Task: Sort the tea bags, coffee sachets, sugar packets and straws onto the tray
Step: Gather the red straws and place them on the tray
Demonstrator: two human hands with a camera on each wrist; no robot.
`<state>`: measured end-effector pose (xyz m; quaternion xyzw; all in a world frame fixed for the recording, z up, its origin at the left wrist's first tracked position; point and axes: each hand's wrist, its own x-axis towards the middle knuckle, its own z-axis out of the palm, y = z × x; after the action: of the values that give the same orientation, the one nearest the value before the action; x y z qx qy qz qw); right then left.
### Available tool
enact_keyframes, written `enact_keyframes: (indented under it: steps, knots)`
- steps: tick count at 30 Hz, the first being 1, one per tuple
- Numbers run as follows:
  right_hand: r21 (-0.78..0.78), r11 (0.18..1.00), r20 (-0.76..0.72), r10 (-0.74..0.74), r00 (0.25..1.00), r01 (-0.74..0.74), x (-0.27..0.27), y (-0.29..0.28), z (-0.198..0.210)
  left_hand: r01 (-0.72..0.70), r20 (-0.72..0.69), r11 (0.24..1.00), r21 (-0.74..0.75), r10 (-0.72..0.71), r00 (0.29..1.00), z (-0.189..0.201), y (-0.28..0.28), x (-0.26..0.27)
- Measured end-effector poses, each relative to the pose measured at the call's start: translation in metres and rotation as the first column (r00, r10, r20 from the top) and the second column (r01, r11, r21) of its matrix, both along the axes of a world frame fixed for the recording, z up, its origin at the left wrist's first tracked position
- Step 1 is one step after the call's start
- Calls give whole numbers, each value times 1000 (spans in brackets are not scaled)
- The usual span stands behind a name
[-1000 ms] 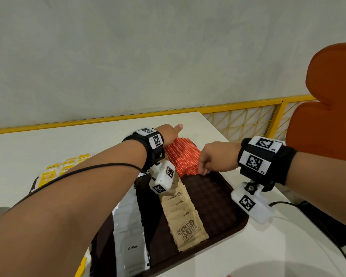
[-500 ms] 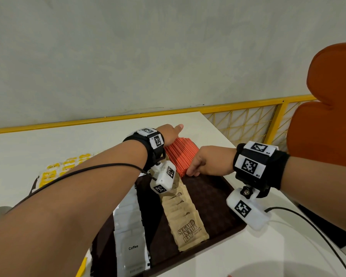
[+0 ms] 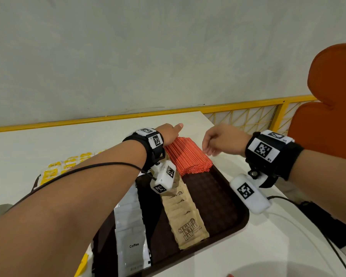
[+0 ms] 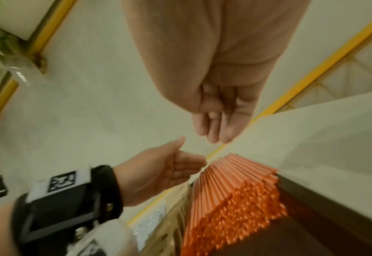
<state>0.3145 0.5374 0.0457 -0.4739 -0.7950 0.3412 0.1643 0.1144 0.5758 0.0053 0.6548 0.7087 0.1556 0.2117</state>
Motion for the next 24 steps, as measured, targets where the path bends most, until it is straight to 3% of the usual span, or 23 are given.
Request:
enact_keyframes:
  steps: [2,3,7,12,24]
  knots:
    - [7,987,-127,-160,979,162,-2,7,-5,-3,1,1000,24,3,1000,0,1,0]
    - [19,982,-100,-184,978,187,-4,8,-8,-7,-2,1000,28,7,1000,0,1,1]
    - [8,998,230,-65,971,65,-15,-2,-18,1,-26,1000,13,-1,1000,0,-2,7]
    - [21,1000,215,4,977,-9,-26,-12,-27,28,-71,1000,5,-28,997,2,-6,12]
    - [31,1000,234,-12,972,4,-35,-18,-28,23,-40,1000,-14,-24,999,0,-7,12]
